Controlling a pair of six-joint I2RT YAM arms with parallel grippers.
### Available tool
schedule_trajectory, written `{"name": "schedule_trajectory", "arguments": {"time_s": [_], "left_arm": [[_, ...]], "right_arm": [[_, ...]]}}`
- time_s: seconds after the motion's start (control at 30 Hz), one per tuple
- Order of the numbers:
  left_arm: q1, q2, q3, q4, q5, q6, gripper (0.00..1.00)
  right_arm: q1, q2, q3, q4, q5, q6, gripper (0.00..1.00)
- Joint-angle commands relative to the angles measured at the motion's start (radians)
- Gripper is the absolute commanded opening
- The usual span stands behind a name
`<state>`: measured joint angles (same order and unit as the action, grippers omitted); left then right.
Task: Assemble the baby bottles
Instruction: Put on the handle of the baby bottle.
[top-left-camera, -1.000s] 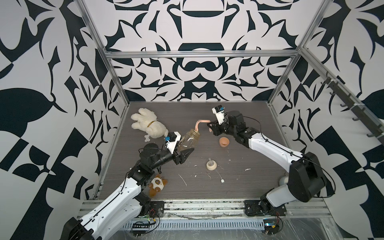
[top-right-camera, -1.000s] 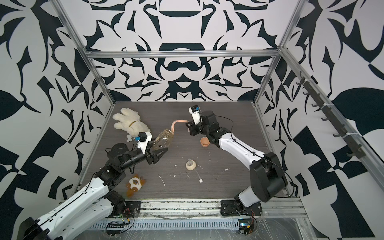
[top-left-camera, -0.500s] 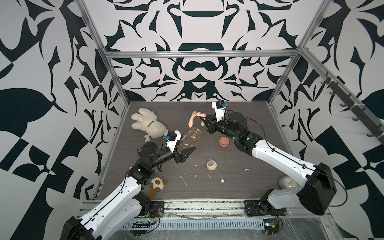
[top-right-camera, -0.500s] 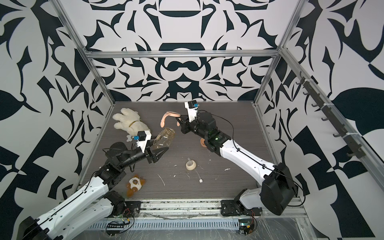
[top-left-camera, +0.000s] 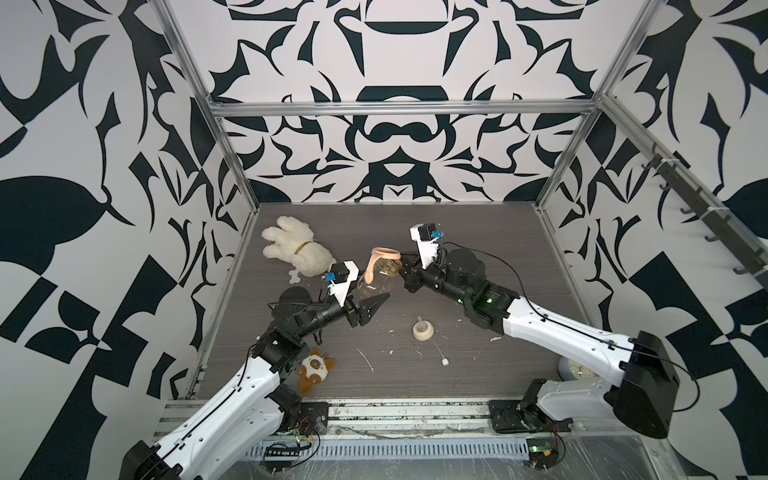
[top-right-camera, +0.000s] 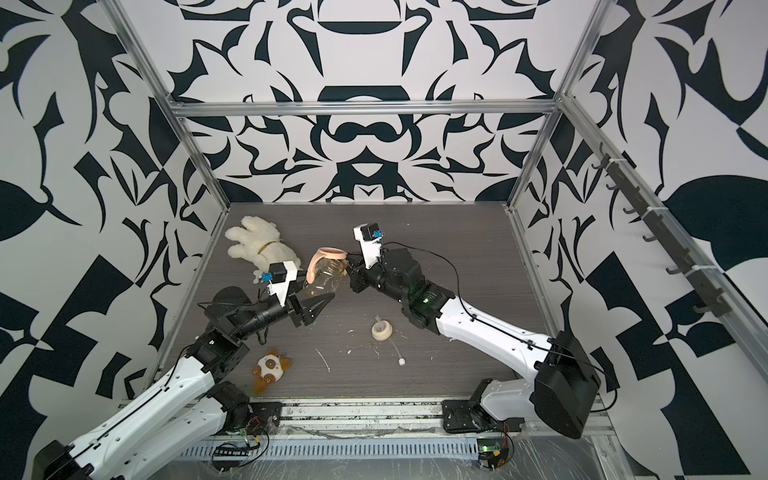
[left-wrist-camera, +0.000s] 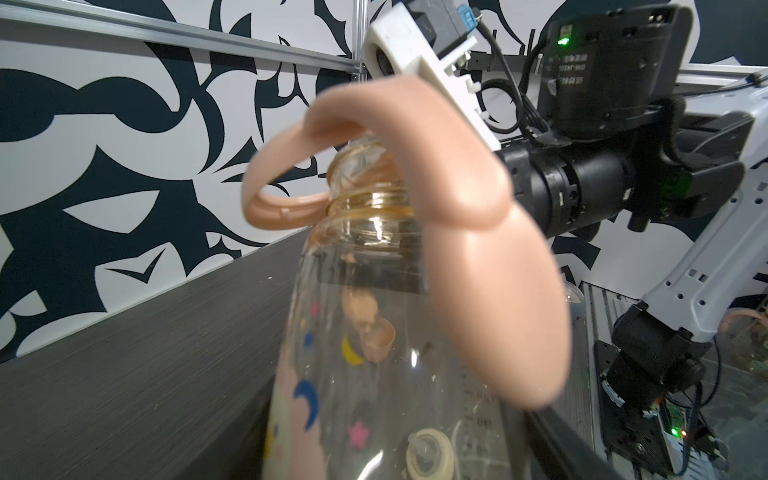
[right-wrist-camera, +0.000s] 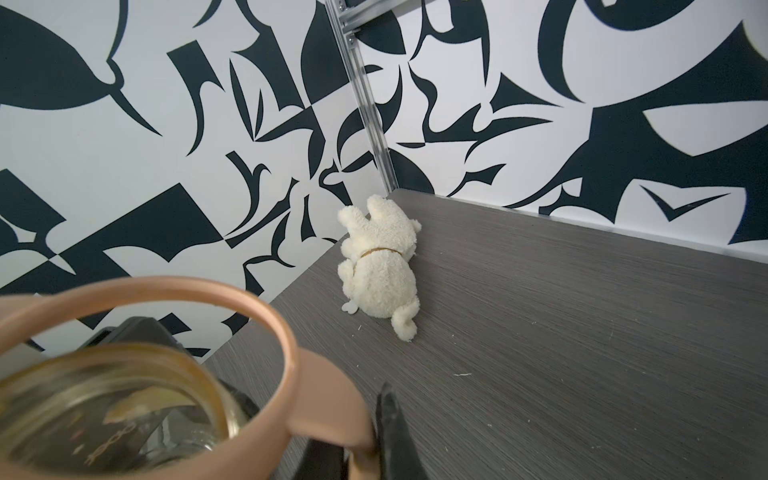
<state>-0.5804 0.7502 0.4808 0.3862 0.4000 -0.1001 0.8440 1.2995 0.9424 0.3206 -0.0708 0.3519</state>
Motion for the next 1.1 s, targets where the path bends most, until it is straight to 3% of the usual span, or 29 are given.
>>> {"name": "schedule_trajectory", "arguments": {"time_s": [0.0,0.37,0.73,0.9,1.0,1.07], "left_arm": [[0.010,-0.023,0.007,0.056,-0.014,0.004,0.42],[0.022,-0.022,0.002,0.094,-0.036,-0.012,0.41],[0.024,-0.026,0.001,0.107,-0.050,-0.019,0.41],[0.028,-0.030,0.001,0.105,-0.052,-0.015,0.41],[0.029,-0.028,0.000,0.107,-0.052,-0.010,0.41],[0.030,-0.026,0.000,0.105,-0.055,-0.006,0.41]], "right_arm": [[0.022,-0.040,-0.029,0.089,0.034,-0.023,0.00],[0.074,-0.050,-0.081,0.178,0.066,-0.056,0.00],[0.259,0.024,-0.061,0.212,0.288,-0.292,0.00],[0.280,0.045,-0.059,0.217,0.302,-0.327,0.00],[0.291,0.046,-0.059,0.212,0.294,-0.339,0.14],[0.296,0.039,-0.061,0.201,0.294,-0.344,0.41]]}}
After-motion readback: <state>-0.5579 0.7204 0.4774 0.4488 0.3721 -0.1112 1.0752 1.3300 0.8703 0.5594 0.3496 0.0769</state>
